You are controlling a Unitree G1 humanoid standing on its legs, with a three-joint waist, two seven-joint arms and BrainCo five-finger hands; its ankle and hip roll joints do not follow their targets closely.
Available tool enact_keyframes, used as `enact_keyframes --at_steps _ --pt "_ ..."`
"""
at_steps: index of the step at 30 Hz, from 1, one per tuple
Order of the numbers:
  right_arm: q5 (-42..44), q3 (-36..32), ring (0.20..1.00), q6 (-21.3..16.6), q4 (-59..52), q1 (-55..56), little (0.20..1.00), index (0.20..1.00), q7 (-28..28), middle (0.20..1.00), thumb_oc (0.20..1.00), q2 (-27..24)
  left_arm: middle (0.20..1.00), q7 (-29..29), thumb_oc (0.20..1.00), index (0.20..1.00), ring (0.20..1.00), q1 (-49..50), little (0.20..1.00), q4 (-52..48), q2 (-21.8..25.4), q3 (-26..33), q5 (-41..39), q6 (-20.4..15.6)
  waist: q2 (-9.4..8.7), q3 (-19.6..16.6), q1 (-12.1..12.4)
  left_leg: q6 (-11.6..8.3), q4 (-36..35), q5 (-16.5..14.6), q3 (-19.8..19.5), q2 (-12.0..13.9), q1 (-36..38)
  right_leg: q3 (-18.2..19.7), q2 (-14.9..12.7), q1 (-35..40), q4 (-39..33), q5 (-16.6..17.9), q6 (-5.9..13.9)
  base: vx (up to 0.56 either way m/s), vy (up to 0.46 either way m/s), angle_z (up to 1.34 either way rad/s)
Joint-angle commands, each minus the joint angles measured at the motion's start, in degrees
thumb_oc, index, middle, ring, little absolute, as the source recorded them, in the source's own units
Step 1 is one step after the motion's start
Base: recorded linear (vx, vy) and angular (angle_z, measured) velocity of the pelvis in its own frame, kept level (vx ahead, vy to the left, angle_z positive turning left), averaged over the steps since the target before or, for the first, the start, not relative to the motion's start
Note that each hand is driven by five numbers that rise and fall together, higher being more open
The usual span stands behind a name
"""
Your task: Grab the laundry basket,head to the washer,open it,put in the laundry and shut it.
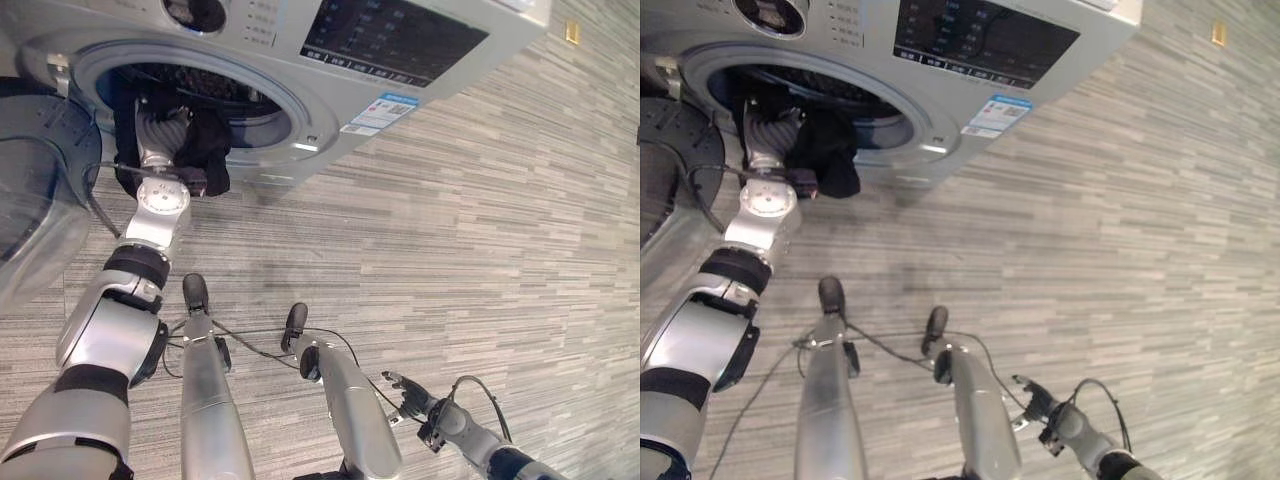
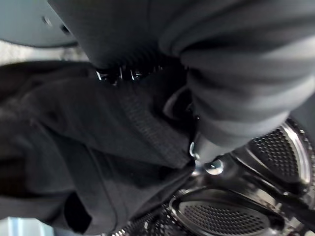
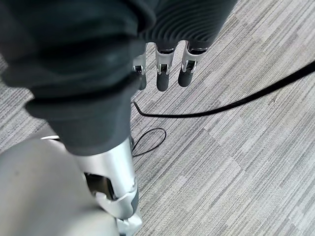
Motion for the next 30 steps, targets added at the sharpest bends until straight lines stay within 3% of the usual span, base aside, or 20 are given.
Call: enact_keyframes --at_steps 1,3,6,11,15,19,23,24,27,28,29,30 --pt "2.57 -2.52 1.000 -1.93 -6.92 -1.18 1.000 1.000 -2.16 1.000 1.000 -4.27 0.200 0.48 0.200 0.200 0.200 -9.48 0.200 -1.23 0.45 0.89 -6.33 -6.44 0.50 1.34 -0.85 -0.46 5.58 -7.49 -4.43 0.90 -4.78 1.02 -1.48 -3.16 2.09 0.10 1.43 0.00 -0.017 0.10" --pt "2.57 -2.52 1.000 -1.92 -6.93 -1.18 1.000 1.000 -2.16 1.000 1.000 -4.28 0.200 0.48 0.200 0.200 0.200 -9.48 0.200 -1.22 0.45 0.89 -6.34 -6.44 0.52 1.29 -0.87 -0.46 5.61 -7.50 -4.45 0.90 -4.86 1.01 -1.49 -3.22 2.11 0.09 1.43 0.01 -0.004 0.05" --pt "3.89 -6.09 1.000 -2.10 -15.10 -2.19 1.000 1.000 -4.77 1.000 1.000 -6.74 0.200 -0.97 0.200 0.200 0.200 -14.36 0.200 -5.79 -4.02 5.12 -19.85 -9.19 1.77 1.37 -2.78 -0.22 7.00 -7.79 -4.71 0.80 -10.17 1.85 -1.75 -9.02 4.51 -0.19 1.46 0.03 -0.022 0.03" --pt "3.86 -7.56 1.000 -1.46 -19.20 -1.56 1.000 1.000 -5.27 1.000 1.000 -8.19 0.200 -0.56 0.200 0.200 0.200 -18.63 0.200 -7.48 -8.75 8.50 -27.58 -10.90 2.75 1.01 -4.10 -0.11 7.89 -8.33 -4.48 0.97 -12.99 2.85 -1.69 -12.60 5.91 -0.85 1.25 0.05 -0.013 0.02" --pt "3.79 -8.89 1.000 -1.05 -22.74 -1.50 1.000 1.000 -5.04 1.000 1.000 -11.12 0.200 -1.64 0.200 0.200 0.200 -25.89 0.200 -0.79 -6.13 9.02 -33.22 -8.91 3.24 0.42 -5.45 -0.23 8.31 -8.71 -4.17 1.48 -15.12 3.84 -1.38 -15.36 6.25 -0.74 1.23 0.06 -0.001 -0.09" --pt "3.77 -13.51 1.000 -0.32 -28.05 1.47 1.000 1.000 -3.89 1.000 1.000 -16.52 0.200 -2.99 0.200 0.200 0.200 -38.54 0.200 4.89 2.63 4.31 -35.56 -6.45 4.83 -0.70 -7.04 0.00 11.57 -9.71 -3.83 2.02 -18.77 5.22 -0.58 -18.46 6.47 -0.21 1.17 0.06 -0.003 -0.15" --pt "3.44 -15.97 1.000 0.23 -28.77 2.59 1.000 1.000 -3.71 1.000 1.000 -18.45 0.200 -3.77 0.200 0.200 0.200 -43.83 0.200 4.49 2.88 0.76 -36.33 -6.44 5.64 -0.91 -7.00 0.15 12.08 -9.98 -3.65 2.06 -19.74 5.52 -0.46 -19.29 6.25 0.06 1.23 0.04 0.010 -0.15" --pt "3.08 -18.91 1.000 0.05 -29.78 5.02 1.000 1.000 -4.11 1.000 1.000 -21.35 0.200 -4.40 0.200 0.200 0.200 -49.16 0.200 -3.04 3.12 -3.60 -36.53 -9.91 6.69 -1.41 -7.67 0.15 12.14 -10.40 -3.33 1.71 -20.39 5.86 -0.25 -19.75 5.61 0.09 1.42 0.00 0.000 0.00" --pt "2.60 -21.16 1.000 0.39 -31.50 7.03 1.000 1.000 -3.59 1.000 1.000 -22.70 0.200 -4.22 0.200 0.200 0.200 -51.30 0.200 -7.99 0.40 -5.64 -36.68 -11.86 7.07 -1.51 -7.34 0.23 11.93 -10.09 -3.41 1.52 -21.22 5.72 -0.22 -20.40 5.07 0.34 1.40 0.01 -0.004 0.05" --pt "2.15 -22.28 1.000 0.03 -33.05 8.78 1.000 1.000 -3.07 1.000 1.000 -23.67 0.200 -4.35 0.200 0.200 0.200 -52.31 0.200 -11.59 0.22 -6.63 -35.82 -13.44 7.04 -1.66 -7.55 0.23 11.81 -10.08 -3.42 1.55 -21.62 5.68 -0.15 -20.58 4.70 0.37 1.43 0.02 -0.041 0.09" --pt "1.82 -24.75 1.000 -0.13 -35.36 13.03 1.000 1.000 -1.84 1.000 1.000 -25.40 0.200 -4.91 0.200 0.200 0.200 -50.71 0.200 -21.94 -3.21 -6.99 -35.45 -17.49 7.34 -1.66 -7.35 0.14 11.56 -9.76 -3.53 1.27 -22.53 5.63 -0.11 -21.64 4.80 0.34 1.54 0.02 -0.041 0.11" --pt "1.79 -25.11 1.000 -0.07 -35.58 13.54 1.000 1.000 -1.78 1.000 1.000 -25.45 0.200 -4.56 0.200 0.200 0.200 -50.36 0.200 -22.33 -3.40 -6.80 -35.13 -17.48 7.48 -1.85 -7.21 0.15 11.53 -9.70 -3.56 1.26 -22.63 5.61 -0.12 -21.74 4.80 0.38 1.54 0.02 -0.062 0.10"
